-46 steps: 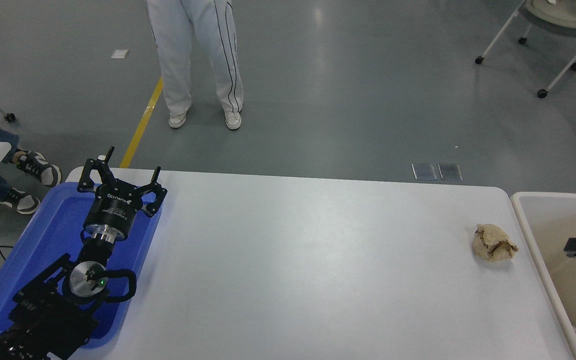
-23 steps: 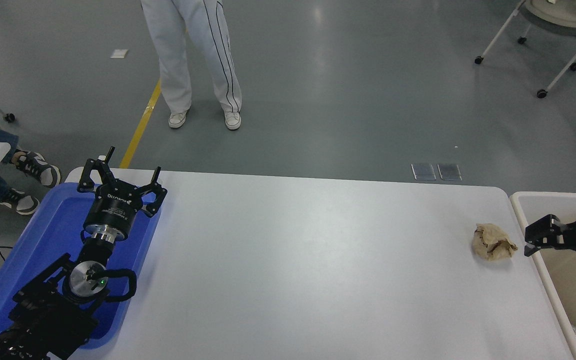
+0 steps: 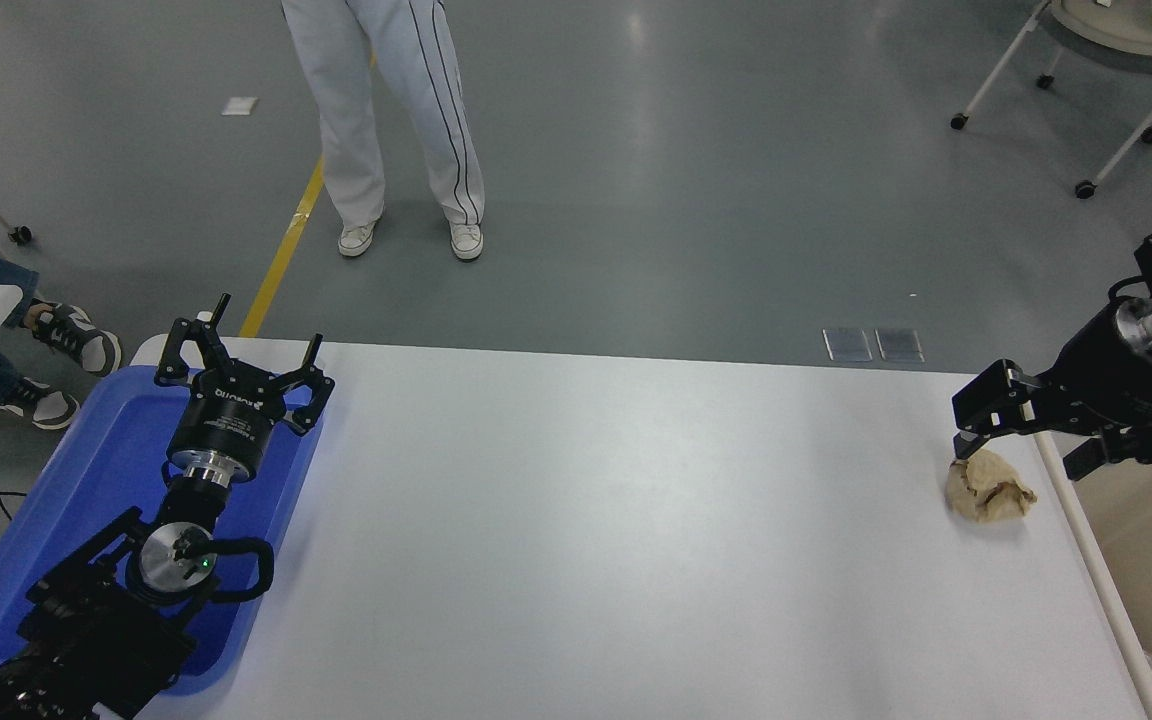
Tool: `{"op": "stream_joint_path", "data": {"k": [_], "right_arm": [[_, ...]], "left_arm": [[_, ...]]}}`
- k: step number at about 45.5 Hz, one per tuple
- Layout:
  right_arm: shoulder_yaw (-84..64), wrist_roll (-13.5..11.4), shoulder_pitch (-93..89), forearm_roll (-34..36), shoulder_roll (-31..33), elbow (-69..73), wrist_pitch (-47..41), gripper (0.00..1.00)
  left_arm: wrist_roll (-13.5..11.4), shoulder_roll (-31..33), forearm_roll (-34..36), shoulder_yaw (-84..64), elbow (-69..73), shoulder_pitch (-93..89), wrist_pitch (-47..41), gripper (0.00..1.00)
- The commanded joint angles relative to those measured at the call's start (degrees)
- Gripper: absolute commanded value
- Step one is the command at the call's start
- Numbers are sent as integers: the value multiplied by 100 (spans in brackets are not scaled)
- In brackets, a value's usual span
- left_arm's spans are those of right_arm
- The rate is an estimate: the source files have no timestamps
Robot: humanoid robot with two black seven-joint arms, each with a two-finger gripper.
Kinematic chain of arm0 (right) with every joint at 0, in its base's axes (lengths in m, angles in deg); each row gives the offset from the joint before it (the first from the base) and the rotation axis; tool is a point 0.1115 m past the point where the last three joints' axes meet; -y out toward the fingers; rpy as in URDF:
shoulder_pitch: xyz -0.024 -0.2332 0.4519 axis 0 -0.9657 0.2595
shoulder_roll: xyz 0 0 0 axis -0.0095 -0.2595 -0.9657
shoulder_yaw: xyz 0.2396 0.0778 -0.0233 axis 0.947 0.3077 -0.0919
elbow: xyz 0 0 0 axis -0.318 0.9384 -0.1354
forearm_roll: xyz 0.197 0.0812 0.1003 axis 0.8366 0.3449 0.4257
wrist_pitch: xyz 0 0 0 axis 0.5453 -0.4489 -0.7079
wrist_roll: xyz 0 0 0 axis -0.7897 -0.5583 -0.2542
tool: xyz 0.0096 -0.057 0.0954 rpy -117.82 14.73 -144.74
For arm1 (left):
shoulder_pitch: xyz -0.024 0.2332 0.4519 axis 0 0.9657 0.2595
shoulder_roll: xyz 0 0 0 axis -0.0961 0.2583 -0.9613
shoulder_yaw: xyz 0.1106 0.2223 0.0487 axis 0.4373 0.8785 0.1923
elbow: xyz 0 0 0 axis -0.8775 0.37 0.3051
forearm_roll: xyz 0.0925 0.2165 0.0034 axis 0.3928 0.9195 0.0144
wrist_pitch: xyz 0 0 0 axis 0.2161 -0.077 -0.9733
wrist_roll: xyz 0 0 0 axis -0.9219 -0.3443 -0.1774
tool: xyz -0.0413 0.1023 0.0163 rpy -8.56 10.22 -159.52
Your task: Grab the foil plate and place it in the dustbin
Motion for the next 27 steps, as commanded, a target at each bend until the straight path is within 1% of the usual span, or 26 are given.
{"op": "stream_joint_path", "data": {"k": [1, 6, 18, 21, 27], "right_arm": [[-11, -2, 703, 5, -161, 184, -28, 100], [-11, -2, 826, 14, -328, 184, -28, 100], [-2, -2, 1564, 23, -451, 193, -28, 100], [16, -2, 1600, 14, -592, 193, -28, 100], [59, -2, 1573, -12, -662, 333, -28, 100]], "left_arm": [[0, 0, -2, 0, -1, -1, 0, 100], [0, 0, -2, 0, -1, -1, 0, 100], [0, 0, -2, 0, -1, -1, 0, 100], [0, 0, -2, 0, -1, -1, 0, 100], [0, 0, -2, 0, -1, -1, 0, 100]]}}
